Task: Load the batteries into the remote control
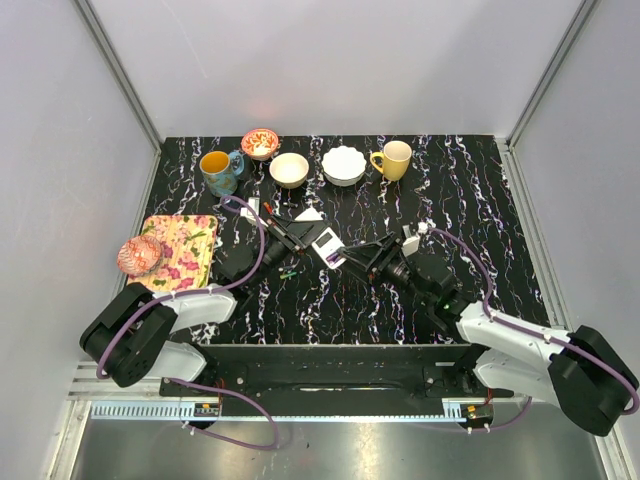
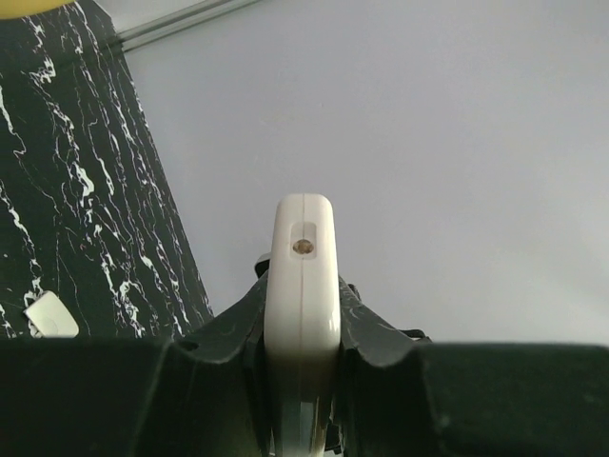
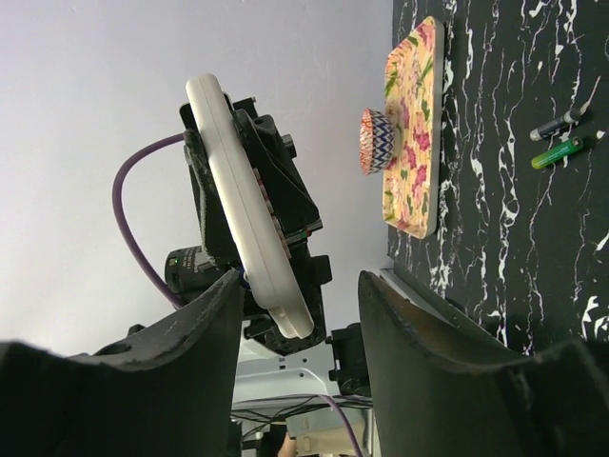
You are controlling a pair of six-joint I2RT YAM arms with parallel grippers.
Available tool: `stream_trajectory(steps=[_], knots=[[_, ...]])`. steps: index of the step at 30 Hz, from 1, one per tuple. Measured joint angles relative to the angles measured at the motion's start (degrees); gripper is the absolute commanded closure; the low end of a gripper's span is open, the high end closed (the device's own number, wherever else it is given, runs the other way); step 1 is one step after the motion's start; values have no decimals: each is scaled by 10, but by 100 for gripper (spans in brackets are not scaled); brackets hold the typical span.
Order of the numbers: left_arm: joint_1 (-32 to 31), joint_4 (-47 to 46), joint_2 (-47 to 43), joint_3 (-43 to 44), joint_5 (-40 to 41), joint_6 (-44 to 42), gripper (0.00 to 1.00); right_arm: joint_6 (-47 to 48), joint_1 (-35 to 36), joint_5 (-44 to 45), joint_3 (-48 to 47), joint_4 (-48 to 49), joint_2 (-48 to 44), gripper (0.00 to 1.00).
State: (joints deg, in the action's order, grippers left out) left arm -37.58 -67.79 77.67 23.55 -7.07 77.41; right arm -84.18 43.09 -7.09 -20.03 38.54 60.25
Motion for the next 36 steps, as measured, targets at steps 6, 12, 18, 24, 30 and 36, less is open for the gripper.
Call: stream_trajectory(steps=[6, 12, 18, 24, 30, 36], knots=[[0, 5, 0, 0, 12, 0, 100, 30, 0, 1, -26, -50, -6, 55], [-3, 12, 1, 0, 11, 0, 100, 65, 0, 5, -41, -113, -37, 67], [-3, 12, 2, 0, 13, 4, 100, 107, 1, 6, -68, -175, -47, 78], [-3, 14, 4, 0, 15, 4, 100, 136, 1, 9, -89, -214, -44, 65], [-3, 11, 4, 0, 15, 4, 100, 144, 1, 20, -92, -242, -46, 38], [-4, -5, 4, 0, 12, 4, 100, 148, 2, 34, -96, -295, -82, 23]])
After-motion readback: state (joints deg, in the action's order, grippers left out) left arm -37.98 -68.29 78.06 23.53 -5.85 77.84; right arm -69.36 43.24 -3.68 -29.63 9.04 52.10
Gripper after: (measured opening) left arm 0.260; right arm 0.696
